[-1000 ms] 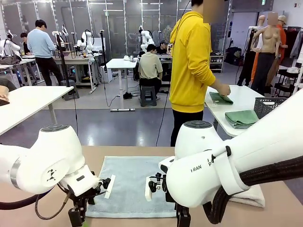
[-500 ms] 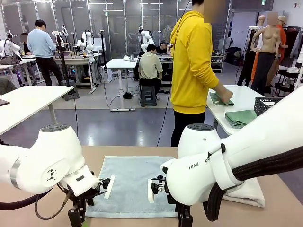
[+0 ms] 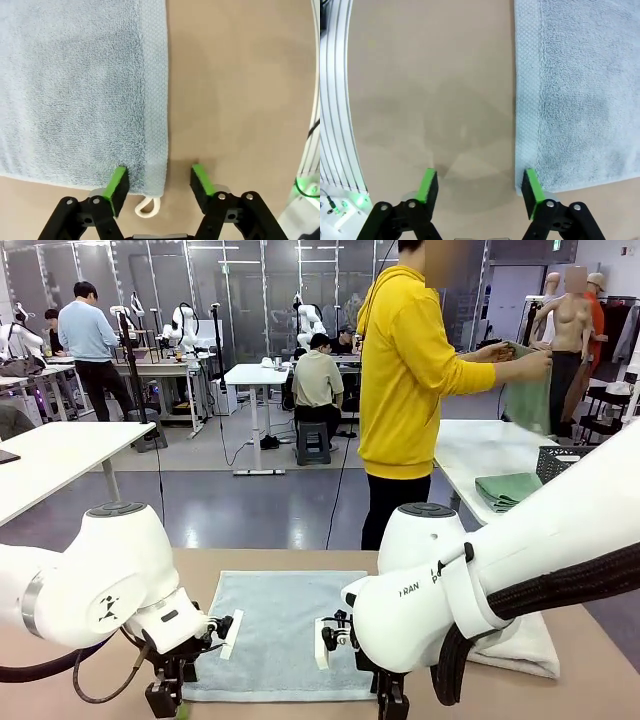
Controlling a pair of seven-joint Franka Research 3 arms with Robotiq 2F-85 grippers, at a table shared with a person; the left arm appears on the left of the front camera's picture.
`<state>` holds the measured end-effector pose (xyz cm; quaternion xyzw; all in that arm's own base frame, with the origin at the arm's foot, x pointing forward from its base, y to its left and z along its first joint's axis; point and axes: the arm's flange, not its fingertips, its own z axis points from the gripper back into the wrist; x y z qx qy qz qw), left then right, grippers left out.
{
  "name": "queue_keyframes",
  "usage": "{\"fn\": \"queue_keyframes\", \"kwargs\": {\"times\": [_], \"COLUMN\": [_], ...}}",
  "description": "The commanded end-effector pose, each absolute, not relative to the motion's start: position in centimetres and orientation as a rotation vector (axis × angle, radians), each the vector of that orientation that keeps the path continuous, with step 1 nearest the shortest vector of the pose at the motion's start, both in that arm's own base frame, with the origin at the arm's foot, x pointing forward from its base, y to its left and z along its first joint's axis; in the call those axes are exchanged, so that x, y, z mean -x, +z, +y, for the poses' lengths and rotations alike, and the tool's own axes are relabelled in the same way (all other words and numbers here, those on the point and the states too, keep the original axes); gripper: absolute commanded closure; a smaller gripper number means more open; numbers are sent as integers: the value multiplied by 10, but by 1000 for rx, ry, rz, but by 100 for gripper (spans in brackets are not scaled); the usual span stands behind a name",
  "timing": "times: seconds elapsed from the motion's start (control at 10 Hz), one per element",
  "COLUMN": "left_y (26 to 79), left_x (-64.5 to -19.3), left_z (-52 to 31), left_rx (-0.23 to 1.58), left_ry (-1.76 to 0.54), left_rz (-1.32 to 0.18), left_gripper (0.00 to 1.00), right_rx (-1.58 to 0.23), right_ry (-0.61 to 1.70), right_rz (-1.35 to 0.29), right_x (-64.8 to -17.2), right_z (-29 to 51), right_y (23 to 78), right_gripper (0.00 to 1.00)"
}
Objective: Fold the towels and place them in the basket.
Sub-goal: When a person lays out a Towel with hook on the table, fold it in half twice.
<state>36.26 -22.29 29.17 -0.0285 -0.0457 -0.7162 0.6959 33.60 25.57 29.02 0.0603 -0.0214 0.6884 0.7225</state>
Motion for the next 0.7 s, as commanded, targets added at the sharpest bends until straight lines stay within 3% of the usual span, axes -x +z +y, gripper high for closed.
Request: {"fn": "queue_keyframes", "kwargs": {"times": [0.0,0.2,0.3,0.5,0.6], "left_y": [280,281,280,279,280], "left_x": [-350,-349,-348,-347,-347], "left_z": [-216,-216,-215,-215,-216], "left_rx": [65,66,70,76,77], "left_ry": [-1616,-1619,-1617,-1620,-1621], "left_rz": [-45,-43,-40,-39,-38], "left_gripper": [100,96,100,100,100], "right_rx": [-104,-80,-52,-20,-14], "right_ry": [1497,1454,1428,1411,1409], "right_rz": [-63,-64,-64,-48,-48], "right_x": [-339,-349,-355,-361,-362], "right_z": [253,251,249,248,249], "right_y": [284,283,283,282,283], "right_gripper": [49,84,100,100,93]}}
